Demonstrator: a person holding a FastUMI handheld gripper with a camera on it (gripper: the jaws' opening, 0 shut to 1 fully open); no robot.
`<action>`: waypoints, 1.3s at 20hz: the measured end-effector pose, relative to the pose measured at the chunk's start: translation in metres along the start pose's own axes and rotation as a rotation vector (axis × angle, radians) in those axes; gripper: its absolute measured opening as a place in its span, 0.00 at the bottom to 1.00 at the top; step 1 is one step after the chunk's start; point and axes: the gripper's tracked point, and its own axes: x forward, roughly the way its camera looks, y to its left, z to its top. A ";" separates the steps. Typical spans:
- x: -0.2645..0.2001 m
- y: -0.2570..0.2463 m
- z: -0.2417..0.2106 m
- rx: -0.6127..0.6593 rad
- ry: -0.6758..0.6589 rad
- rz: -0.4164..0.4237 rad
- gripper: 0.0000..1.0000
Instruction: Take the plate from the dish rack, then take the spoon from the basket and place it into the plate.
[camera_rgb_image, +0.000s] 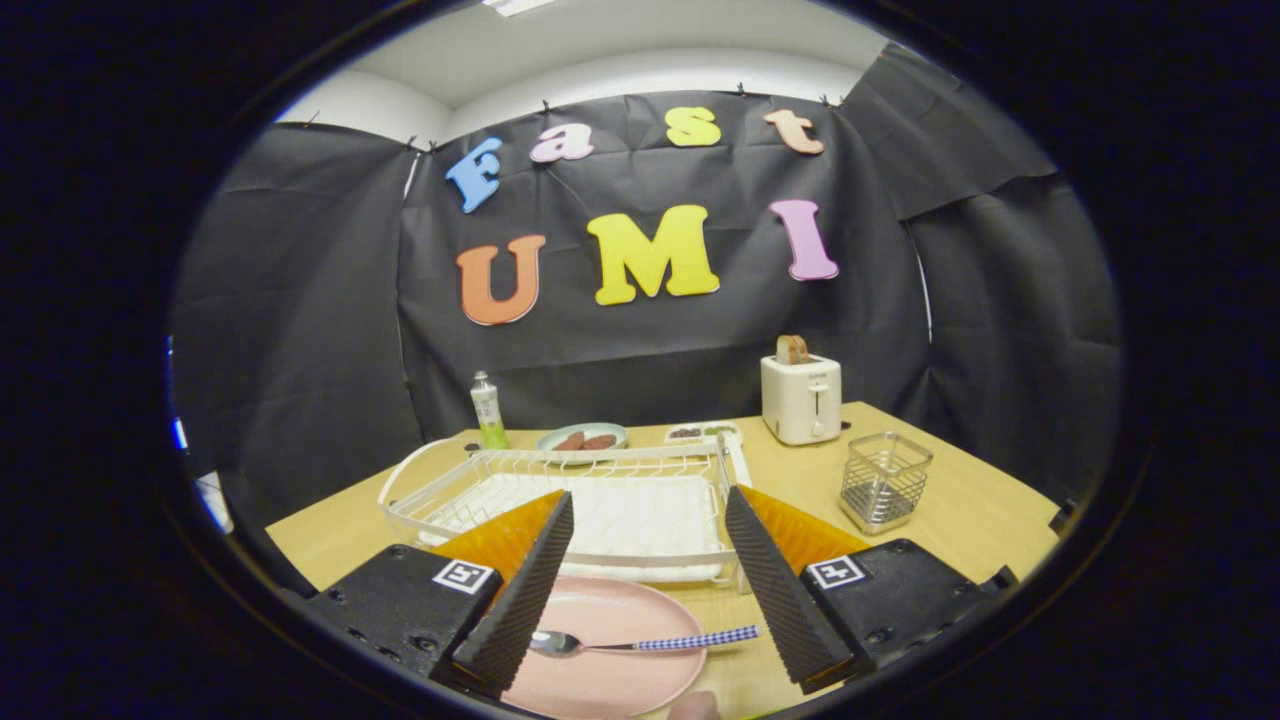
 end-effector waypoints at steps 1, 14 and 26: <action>-0.002 -0.001 0.007 -0.009 -0.016 -0.005 0.99; -0.050 -0.003 0.057 -0.163 -0.242 -0.121 1.00; -0.052 0.003 0.041 -0.106 -0.203 -0.112 1.00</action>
